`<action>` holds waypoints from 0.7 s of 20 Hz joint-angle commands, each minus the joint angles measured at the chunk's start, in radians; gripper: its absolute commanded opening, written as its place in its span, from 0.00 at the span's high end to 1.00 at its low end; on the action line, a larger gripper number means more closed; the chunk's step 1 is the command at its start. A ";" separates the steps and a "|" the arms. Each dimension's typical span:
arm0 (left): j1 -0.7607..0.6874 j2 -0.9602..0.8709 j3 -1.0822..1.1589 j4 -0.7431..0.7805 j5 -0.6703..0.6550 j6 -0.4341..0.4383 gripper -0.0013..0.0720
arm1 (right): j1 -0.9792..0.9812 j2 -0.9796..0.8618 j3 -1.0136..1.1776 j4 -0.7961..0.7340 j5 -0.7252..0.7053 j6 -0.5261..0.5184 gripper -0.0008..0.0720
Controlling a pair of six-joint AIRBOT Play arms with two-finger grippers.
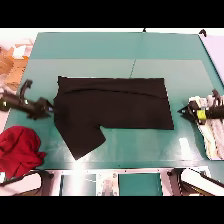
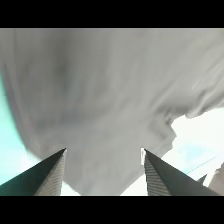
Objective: Fold the shirts.
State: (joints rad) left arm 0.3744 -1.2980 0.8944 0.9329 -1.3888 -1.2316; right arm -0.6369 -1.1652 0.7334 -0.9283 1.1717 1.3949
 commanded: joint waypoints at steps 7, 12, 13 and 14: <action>-0.118 0.270 -0.551 -0.062 0.311 -0.035 0.24 | -0.080 0.358 -0.412 0.079 -0.091 0.018 0.42; -0.261 0.241 -0.561 -0.176 0.464 -0.076 0.25 | -0.079 0.357 -0.542 0.184 -0.244 0.015 0.37; -0.286 0.226 -0.560 -0.233 0.480 -0.045 0.43 | -0.079 0.357 -0.564 0.211 -0.275 0.015 0.37; -0.296 0.219 -0.560 -0.281 0.488 -0.008 0.68 | -0.079 0.357 -0.580 0.239 -0.307 0.015 0.37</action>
State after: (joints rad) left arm 0.1383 -1.0584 0.3458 0.7746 -0.9863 -1.2842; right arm -0.7162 -0.8127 0.2173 -0.7635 0.9680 1.4113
